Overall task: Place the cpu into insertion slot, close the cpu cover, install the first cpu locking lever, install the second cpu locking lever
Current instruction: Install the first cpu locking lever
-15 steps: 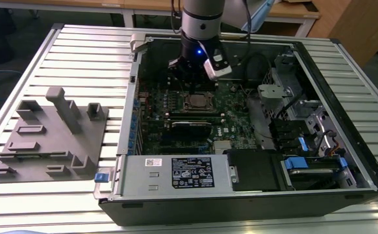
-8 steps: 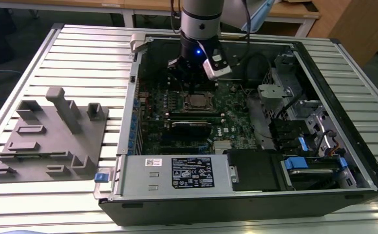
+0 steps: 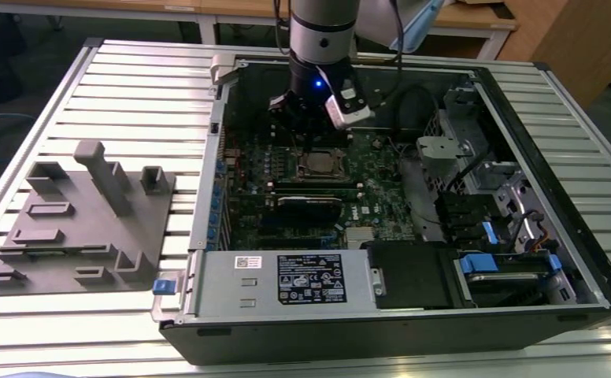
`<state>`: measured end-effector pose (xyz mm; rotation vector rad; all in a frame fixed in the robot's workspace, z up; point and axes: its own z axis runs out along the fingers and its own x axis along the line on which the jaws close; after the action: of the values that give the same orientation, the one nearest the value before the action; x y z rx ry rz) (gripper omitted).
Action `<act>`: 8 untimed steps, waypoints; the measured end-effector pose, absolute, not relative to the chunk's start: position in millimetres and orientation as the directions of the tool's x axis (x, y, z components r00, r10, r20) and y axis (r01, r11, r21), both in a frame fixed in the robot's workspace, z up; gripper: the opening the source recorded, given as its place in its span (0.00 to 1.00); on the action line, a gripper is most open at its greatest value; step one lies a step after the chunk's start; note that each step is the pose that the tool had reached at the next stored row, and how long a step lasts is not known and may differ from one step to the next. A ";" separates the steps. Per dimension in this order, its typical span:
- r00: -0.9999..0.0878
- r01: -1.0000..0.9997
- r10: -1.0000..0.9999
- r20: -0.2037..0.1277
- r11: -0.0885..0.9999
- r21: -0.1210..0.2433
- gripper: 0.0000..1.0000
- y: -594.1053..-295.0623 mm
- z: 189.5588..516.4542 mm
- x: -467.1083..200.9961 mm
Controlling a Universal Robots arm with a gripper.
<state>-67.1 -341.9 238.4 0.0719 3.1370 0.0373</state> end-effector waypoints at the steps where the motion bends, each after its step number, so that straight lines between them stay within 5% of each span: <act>1: -0.999 0.046 0.046 -0.003 0.999 0.024 0.11 -341.9 238.5 -67.3; 8: -0.999 0.046 0.046 -0.003 0.999 0.024 0.11 -341.9 238.5 -68.7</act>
<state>-68.7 -341.9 238.5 0.0720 3.1369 0.0372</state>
